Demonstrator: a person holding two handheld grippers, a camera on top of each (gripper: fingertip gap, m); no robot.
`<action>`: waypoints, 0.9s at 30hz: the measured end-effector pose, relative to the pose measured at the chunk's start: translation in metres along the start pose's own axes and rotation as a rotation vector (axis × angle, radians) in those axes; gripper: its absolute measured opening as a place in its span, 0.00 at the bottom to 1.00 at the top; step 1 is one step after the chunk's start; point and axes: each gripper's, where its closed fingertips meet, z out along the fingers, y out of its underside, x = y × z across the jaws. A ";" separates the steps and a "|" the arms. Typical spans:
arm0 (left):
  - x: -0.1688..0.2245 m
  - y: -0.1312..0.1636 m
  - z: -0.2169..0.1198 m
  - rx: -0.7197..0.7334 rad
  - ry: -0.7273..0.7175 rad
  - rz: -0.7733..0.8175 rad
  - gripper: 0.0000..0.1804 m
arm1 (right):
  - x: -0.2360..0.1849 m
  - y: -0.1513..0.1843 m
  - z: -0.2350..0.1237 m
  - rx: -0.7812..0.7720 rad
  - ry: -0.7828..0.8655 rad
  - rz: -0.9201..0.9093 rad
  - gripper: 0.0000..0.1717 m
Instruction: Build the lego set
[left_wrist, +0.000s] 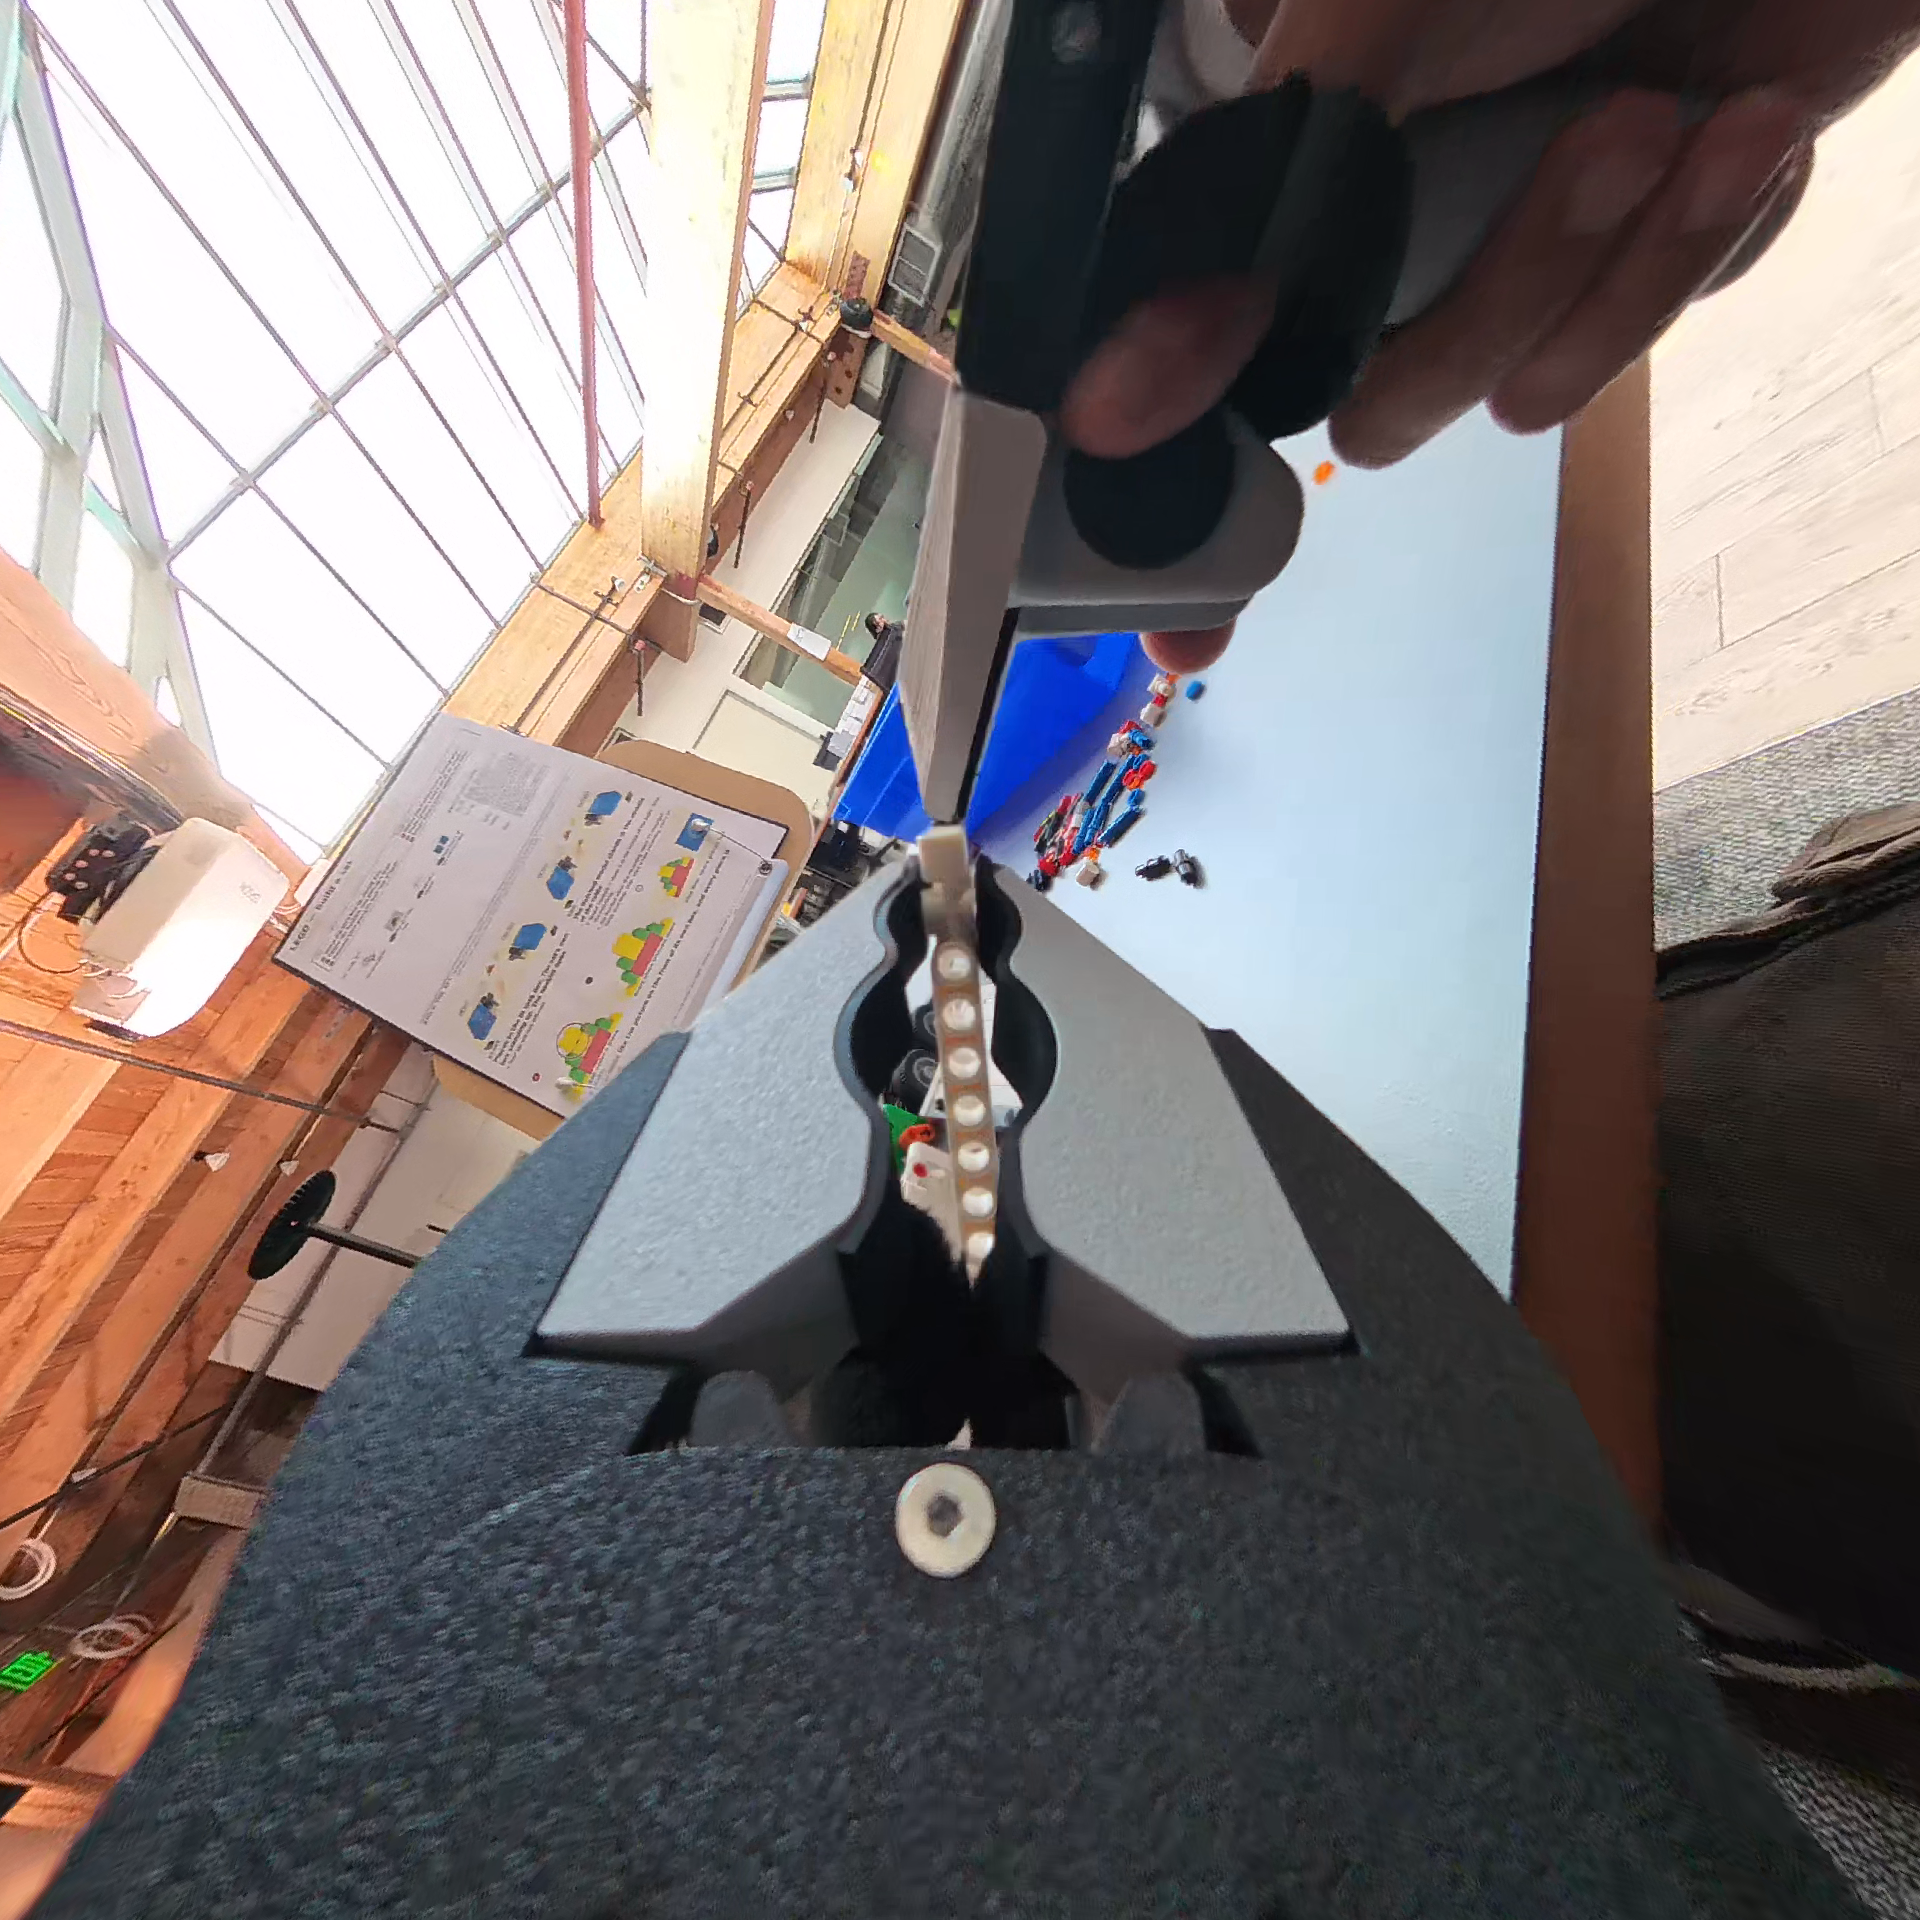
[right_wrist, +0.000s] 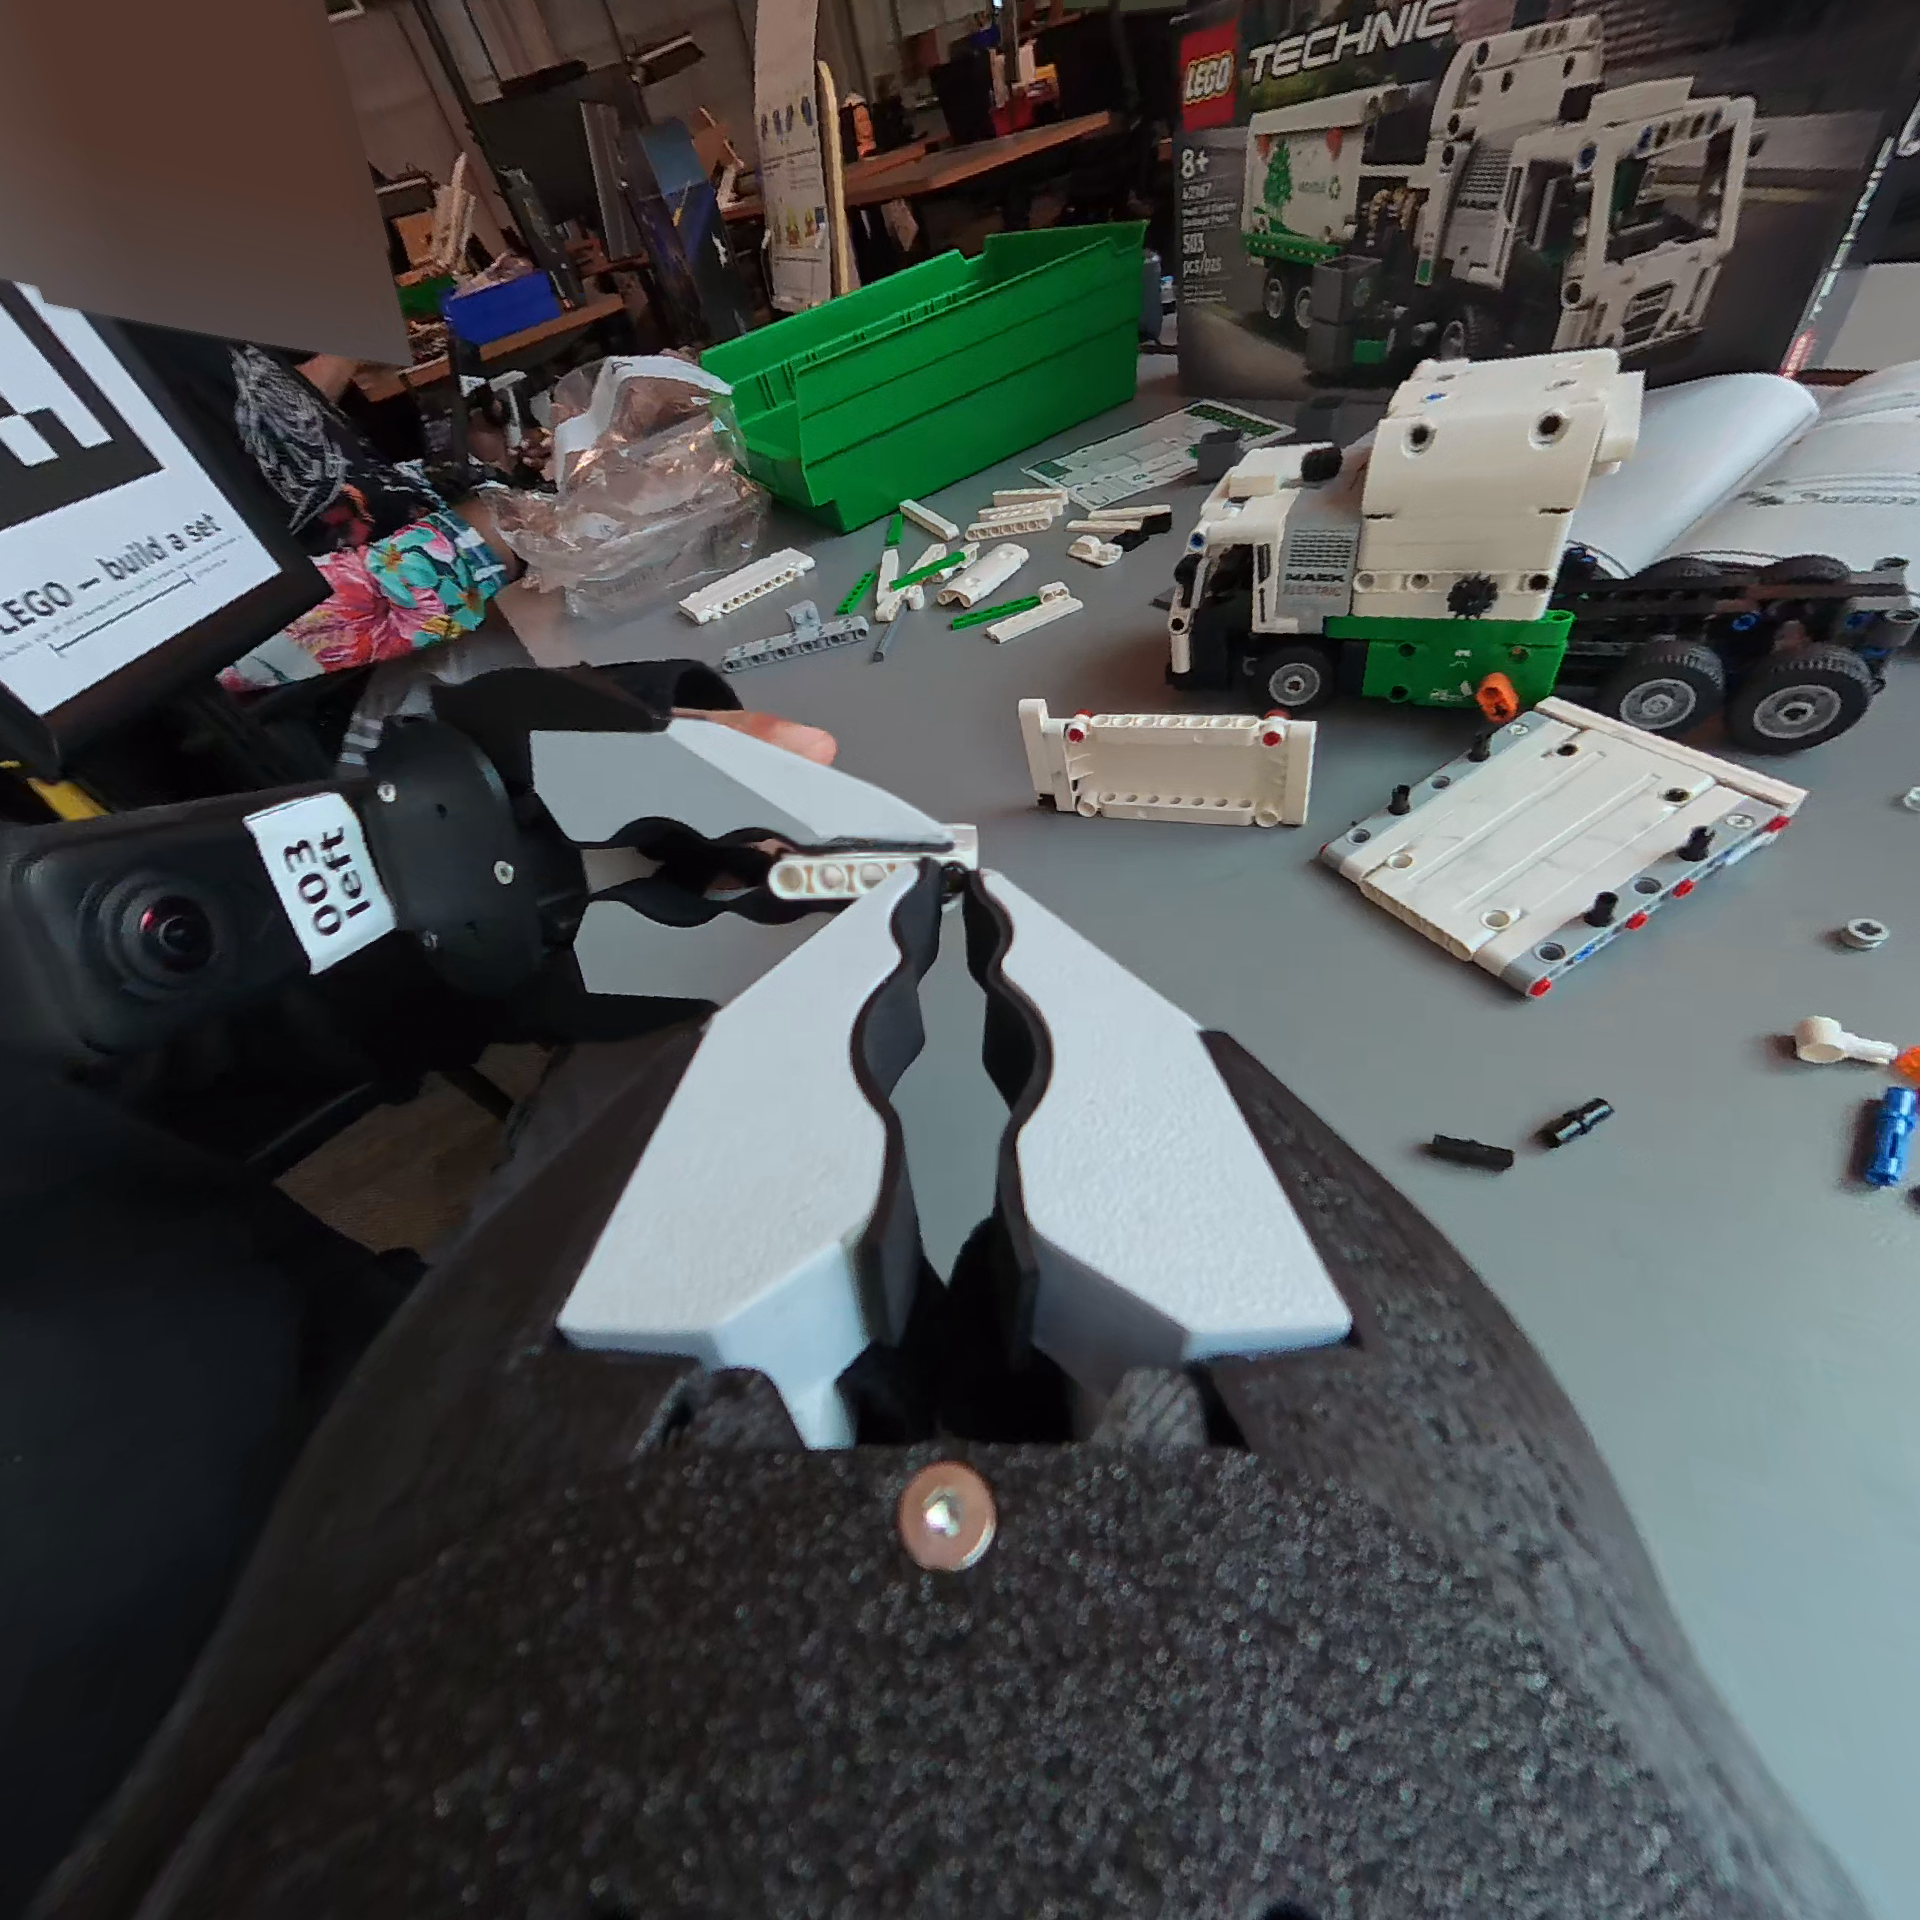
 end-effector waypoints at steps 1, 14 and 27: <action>0.001 -0.001 0.000 0.005 -0.007 0.013 0.04 | 0.003 0.000 -0.001 -0.006 0.030 -0.014 0.02; -0.001 -0.007 -0.003 0.037 -0.025 0.025 0.03 | 0.008 -0.001 -0.002 -0.011 0.067 0.030 0.02; -0.019 0.017 -0.009 -0.046 0.005 -0.034 0.03 | 0.025 -0.006 -0.015 -0.019 0.091 0.024 0.13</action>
